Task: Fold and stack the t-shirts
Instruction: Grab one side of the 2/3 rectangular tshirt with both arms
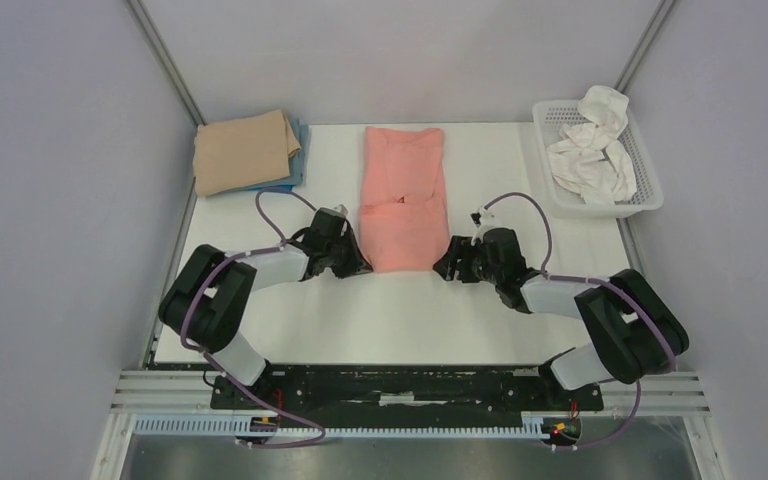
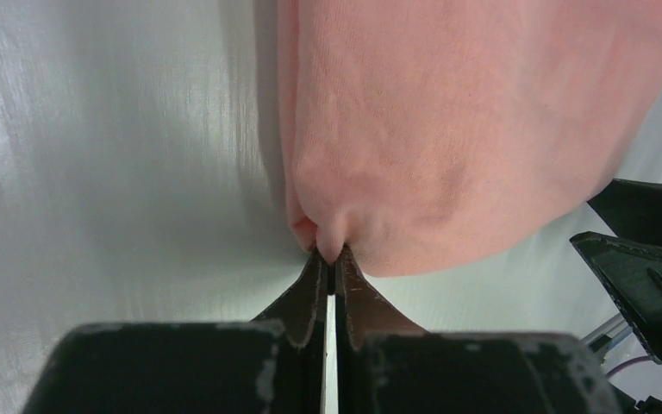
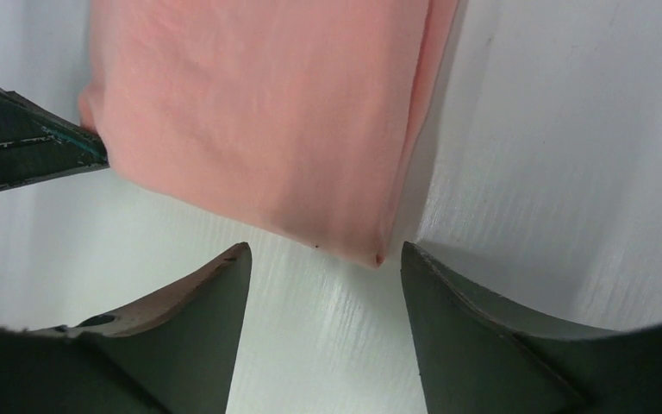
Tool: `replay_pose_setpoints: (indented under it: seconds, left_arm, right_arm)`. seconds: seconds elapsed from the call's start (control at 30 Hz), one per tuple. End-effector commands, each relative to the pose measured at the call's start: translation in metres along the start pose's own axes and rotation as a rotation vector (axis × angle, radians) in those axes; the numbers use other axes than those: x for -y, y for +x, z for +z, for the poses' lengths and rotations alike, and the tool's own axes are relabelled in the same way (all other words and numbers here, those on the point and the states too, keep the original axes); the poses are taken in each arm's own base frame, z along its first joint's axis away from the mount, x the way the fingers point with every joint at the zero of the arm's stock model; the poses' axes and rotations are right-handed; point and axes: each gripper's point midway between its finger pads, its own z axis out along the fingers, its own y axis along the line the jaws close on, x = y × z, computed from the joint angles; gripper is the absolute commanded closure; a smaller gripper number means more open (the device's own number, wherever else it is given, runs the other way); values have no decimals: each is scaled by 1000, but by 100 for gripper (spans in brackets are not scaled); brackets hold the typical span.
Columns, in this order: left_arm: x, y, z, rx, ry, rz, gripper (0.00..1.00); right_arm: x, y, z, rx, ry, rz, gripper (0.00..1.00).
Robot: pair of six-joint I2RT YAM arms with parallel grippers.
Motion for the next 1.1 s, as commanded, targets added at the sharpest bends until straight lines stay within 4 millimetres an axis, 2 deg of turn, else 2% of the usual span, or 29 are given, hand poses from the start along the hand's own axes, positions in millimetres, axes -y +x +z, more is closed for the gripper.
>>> replay_pose_setpoints:
  seconds: [0.0, 0.07, 0.3, 0.4, 0.6, 0.77, 0.87, 0.97, 1.03, 1.07]
  left_arm:
    - [-24, 17, 8, -52, -95, -14, 98]
    - [-27, 18, 7, -50, -106, -15, 98]
    - [-34, 23, 4, -36, -111, -18, 98]
    - [-34, 23, 3, -31, -108, -17, 98]
    - [-43, 36, -6, -28, -123, -19, 98]
    - [-43, 63, -22, -48, -121, -12, 98]
    - [-40, 80, -36, -50, -118, -4, 98]
    - [-46, 96, -54, -37, -143, 9, 98]
    - [-51, 106, -67, -18, -146, 24, 98]
    - [-53, 111, -73, -8, -144, 28, 98]
  right_arm:
    - [-2, -3, 7, 3, -4, 30, 37]
    - [-2, -1, 8, -7, -8, 25, 43]
    - [-7, 8, 12, -30, -67, -4, 86]
    - [-10, 11, 15, -28, -96, -9, 99]
    - [-4, 25, -5, -7, -93, -43, 100]
    - [-19, 48, -32, 2, -131, -80, 100]
    - [-22, 74, -47, -23, -120, -94, 100]
    - [-22, 102, -64, -63, -133, -103, 100]
    - [-29, 117, -74, -88, -192, -107, 100]
    - [-26, 132, -81, -125, -213, -118, 100]
